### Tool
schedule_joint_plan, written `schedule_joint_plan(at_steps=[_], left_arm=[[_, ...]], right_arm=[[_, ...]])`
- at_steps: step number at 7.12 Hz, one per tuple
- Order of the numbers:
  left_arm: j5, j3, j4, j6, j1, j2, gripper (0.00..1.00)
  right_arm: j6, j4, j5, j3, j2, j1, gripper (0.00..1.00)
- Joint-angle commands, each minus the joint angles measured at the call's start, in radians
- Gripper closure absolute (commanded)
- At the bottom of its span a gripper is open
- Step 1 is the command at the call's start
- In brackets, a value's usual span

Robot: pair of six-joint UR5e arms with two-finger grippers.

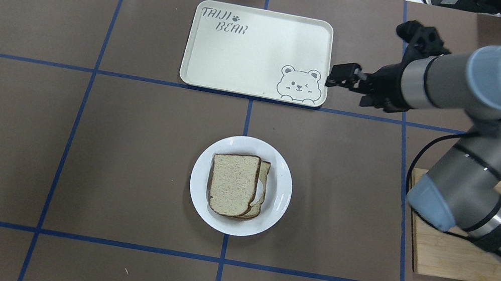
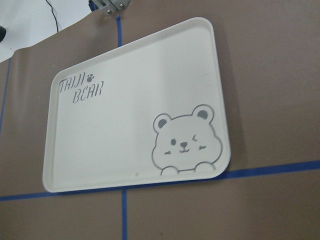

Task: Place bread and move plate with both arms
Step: 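Open the right gripper and withdraw the right arm away from the plate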

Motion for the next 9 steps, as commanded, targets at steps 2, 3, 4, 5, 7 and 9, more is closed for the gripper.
schedule_joint_plan(at_steps=[2, 3, 4, 5, 7, 9], left_arm=[[-0.038, -0.02, -0.346, -0.533, 0.217, -0.055, 0.01], [-0.034, -0.02, -0.455, -0.749, 0.303, -0.082, 0.01], [-0.034, -0.018, -0.534, -0.973, 0.371, -0.119, 0.01], [-0.031, -0.015, -0.588, -1.124, 0.428, -0.142, 0.01], [0.072, -0.017, -0.675, -1.347, 0.583, -0.177, 0.01], [0.256, 0.032, -0.836, -1.574, 0.8, -0.199, 0.01]], right_arm=[[-0.573, -0.297, 0.189, -0.007, -0.126, 0.307, 0.0], [-0.793, -0.413, 0.196, -0.013, -0.168, 0.374, 0.0], [-1.014, -0.494, 0.202, -0.02, -0.224, 0.445, 0.0], [-1.166, -0.517, 0.247, -0.027, -0.305, 0.523, 0.0], [-1.362, -0.519, 0.277, -0.038, -0.477, 0.666, 0.0], [-1.415, -0.516, 0.247, -0.021, -0.591, 0.746, 0.0]])
